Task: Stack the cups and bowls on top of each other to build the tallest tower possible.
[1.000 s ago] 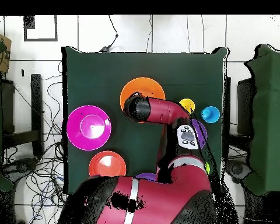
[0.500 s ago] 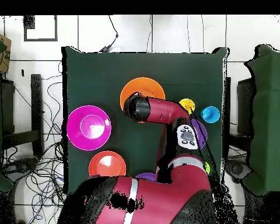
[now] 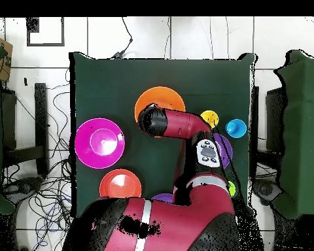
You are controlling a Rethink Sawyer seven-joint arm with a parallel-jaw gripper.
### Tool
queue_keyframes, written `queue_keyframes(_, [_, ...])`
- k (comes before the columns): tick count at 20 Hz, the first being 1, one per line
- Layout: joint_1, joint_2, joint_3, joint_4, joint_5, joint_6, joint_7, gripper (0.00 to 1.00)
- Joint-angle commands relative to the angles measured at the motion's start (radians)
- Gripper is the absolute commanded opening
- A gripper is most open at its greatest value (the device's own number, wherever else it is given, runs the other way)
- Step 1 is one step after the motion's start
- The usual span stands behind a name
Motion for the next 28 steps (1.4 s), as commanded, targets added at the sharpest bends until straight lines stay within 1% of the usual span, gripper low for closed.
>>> queue_keyframes(1, [0.034,0.105,0.071,-0.04,0.026,-0.006,0.07,0.0])
queue_keyframes(10, [0.046,0.112,0.072,-0.061,0.036,0.007,0.075,0.0])
queue_keyframes(19, [0.07,0.121,0.058,-0.116,0.058,0.059,0.08,0.0])
queue_keyframes(28, [0.084,0.129,0.041,-0.124,0.086,0.063,0.074,0.0])
